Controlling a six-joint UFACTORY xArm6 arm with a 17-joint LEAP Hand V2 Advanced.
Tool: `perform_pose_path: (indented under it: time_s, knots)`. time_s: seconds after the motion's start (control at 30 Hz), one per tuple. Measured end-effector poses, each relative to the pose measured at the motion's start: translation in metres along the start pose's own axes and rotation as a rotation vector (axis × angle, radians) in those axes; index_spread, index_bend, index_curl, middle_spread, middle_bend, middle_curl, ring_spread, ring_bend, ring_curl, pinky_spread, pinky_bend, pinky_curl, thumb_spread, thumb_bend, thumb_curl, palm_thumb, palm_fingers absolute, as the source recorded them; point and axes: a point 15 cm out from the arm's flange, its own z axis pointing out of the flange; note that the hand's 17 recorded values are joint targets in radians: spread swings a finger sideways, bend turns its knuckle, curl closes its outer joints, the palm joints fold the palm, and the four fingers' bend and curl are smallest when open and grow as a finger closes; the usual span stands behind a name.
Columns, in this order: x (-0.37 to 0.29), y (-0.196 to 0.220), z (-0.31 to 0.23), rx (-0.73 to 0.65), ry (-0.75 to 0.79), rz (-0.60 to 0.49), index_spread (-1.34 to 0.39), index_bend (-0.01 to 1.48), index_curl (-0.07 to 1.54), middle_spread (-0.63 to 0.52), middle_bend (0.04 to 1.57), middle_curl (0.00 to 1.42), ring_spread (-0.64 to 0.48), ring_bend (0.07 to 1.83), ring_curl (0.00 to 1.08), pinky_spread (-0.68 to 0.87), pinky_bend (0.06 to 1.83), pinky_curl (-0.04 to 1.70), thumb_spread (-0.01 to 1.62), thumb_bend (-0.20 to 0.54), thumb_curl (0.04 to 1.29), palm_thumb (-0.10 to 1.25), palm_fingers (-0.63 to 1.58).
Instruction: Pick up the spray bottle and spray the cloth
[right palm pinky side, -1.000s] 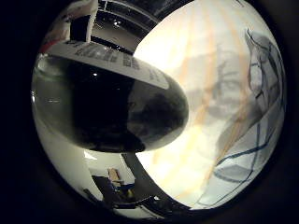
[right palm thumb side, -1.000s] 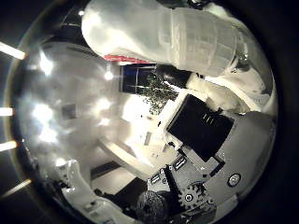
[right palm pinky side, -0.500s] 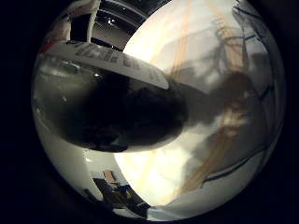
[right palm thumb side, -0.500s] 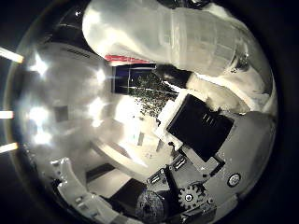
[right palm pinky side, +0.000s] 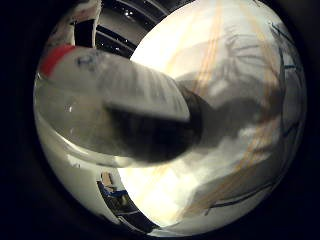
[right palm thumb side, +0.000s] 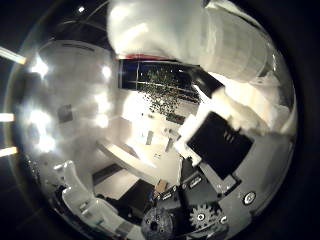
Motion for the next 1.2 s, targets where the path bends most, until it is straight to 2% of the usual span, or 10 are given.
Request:
perform_pose_path:
  time_s: [0.03,0.13,0.27,0.33,0.67,0.87,1.2]
  knots:
    - [-0.001,0.001,0.000,-0.013,0.004,0.000,-0.41,0.34,0.56,-0.03,0.80,0.48,-0.09,1.08,0.44,-0.05,0.68,0.90,0.89,-0.028,0.72,0.83,-0.03]
    - [-0.005,0.000,0.000,-0.053,0.018,-0.016,-0.41,0.25,0.47,0.01,0.56,0.38,0.00,0.82,0.34,0.23,0.51,0.73,0.98,-0.034,0.64,0.77,-0.09]
    - [-0.010,-0.003,-0.002,-0.069,0.026,-0.029,-0.40,0.18,0.41,0.03,0.42,0.34,0.09,0.61,0.27,0.35,0.36,0.57,1.03,-0.029,0.57,0.72,-0.03]
    - [-0.014,-0.007,-0.004,-0.065,0.025,-0.038,-0.39,0.16,0.38,0.04,0.38,0.33,0.12,0.55,0.25,0.38,0.32,0.51,1.04,-0.025,0.54,0.72,0.00]
    - [-0.020,-0.045,-0.055,0.016,0.054,-0.101,-0.33,0.16,0.31,0.05,0.29,0.33,0.13,0.48,0.24,0.40,0.31,0.40,1.04,-0.023,0.48,0.73,0.12]
    - [-0.024,-0.036,-0.094,0.024,0.088,-0.100,-0.31,0.16,0.30,0.05,0.27,0.34,0.14,0.44,0.24,0.41,0.30,0.37,1.05,-0.023,0.47,0.73,0.14]
    - [-0.034,-0.012,-0.145,-0.045,0.166,-0.143,-0.30,0.17,0.30,0.07,0.23,0.34,0.14,0.39,0.24,0.41,0.28,0.34,1.06,-0.022,0.47,0.72,0.17]
